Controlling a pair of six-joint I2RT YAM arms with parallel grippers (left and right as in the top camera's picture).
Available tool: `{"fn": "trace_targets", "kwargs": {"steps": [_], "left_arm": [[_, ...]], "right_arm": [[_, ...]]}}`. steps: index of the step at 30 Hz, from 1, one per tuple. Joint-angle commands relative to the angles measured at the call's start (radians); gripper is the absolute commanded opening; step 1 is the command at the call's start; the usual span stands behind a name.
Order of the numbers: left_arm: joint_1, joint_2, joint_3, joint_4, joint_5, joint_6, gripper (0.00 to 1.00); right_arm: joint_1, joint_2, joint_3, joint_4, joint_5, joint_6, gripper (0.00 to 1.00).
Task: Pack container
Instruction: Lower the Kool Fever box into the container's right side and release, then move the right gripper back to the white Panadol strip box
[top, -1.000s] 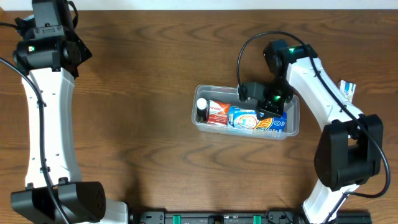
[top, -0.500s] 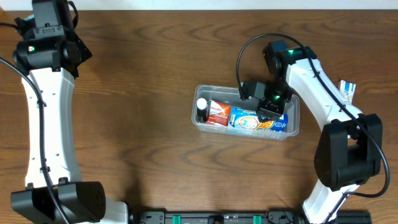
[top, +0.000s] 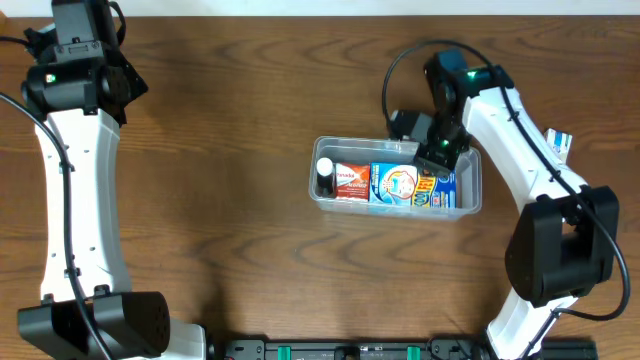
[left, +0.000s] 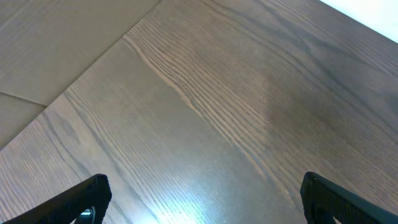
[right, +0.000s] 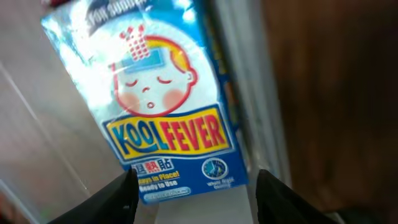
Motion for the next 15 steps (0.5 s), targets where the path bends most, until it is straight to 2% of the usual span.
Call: {"fn": "trace_targets", "kwargs": {"steps": [1,7,11,15], "left_arm": [[0.002,-0.014,0.011,-0.002,-0.016,-0.001,0.98],[0.002,-0.014,0.011,-0.002,-0.016,-0.002,0.98],[0.002,-0.014,0.011,-0.002,-0.016,-0.002,0.98],[0.002,-0.014,0.011,-0.002,-0.016,-0.001,0.98]], "right_arm": [[-0.007,-0.052,0.077,0.005,0.038,0.106,0.59],[-0.019,-0.103,0.172,0.003,0.250,0.412,0.61],[-0.074,-0.147,0.179,0.011,0.301,0.625,0.76],[-0.166,-0.166,0.179,-0.018,0.264,0.779,0.82]]}}
